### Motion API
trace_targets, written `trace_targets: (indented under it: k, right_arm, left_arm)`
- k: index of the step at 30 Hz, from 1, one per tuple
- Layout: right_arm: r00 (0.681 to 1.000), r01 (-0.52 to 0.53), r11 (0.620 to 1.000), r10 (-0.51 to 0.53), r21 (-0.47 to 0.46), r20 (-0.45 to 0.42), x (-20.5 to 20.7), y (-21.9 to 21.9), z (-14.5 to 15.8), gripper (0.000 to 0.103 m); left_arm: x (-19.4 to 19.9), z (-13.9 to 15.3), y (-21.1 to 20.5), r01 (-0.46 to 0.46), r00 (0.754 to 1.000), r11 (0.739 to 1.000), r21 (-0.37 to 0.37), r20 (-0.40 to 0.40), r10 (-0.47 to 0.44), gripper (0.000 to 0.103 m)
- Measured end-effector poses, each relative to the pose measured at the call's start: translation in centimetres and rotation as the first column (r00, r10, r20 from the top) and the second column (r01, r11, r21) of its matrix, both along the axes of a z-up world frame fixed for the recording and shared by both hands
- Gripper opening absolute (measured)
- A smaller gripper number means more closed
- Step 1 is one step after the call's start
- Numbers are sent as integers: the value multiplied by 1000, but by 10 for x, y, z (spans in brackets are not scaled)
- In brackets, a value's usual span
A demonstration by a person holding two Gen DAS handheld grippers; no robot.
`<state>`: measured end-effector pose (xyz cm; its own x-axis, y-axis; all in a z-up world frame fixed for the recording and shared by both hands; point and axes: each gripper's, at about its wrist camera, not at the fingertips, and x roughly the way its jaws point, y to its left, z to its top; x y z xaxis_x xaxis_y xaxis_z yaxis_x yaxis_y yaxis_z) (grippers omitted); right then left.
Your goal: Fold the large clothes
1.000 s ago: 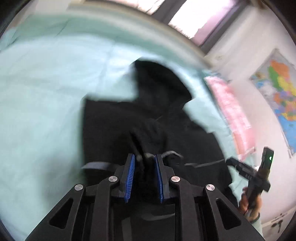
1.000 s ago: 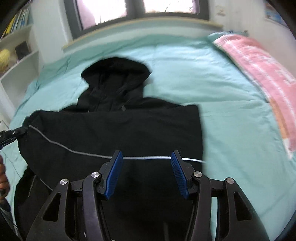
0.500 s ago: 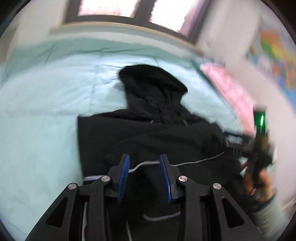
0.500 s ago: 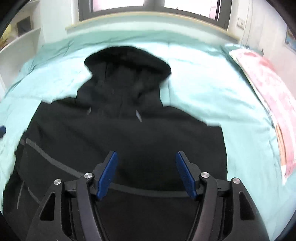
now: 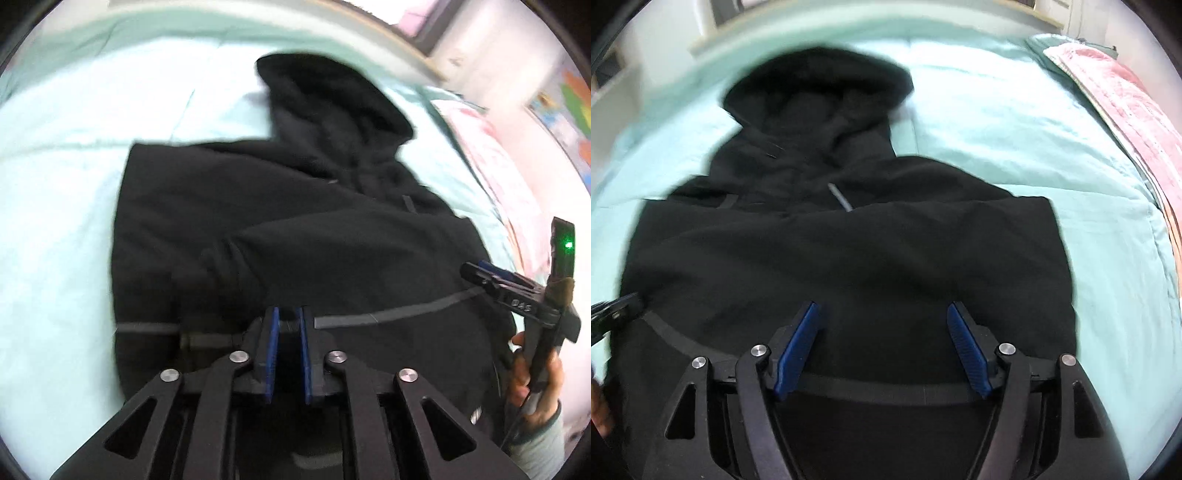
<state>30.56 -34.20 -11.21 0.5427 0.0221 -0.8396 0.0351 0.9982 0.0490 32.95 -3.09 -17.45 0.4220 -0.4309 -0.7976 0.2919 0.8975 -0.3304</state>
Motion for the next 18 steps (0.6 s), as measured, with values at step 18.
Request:
trace_targets:
  k: [18]
  right_arm:
    - [998,-14,985,24,-174,54,-84,-21,-49,75]
  left_arm:
    - [-19,-34,-6,-115,993,988,105,29,113,41]
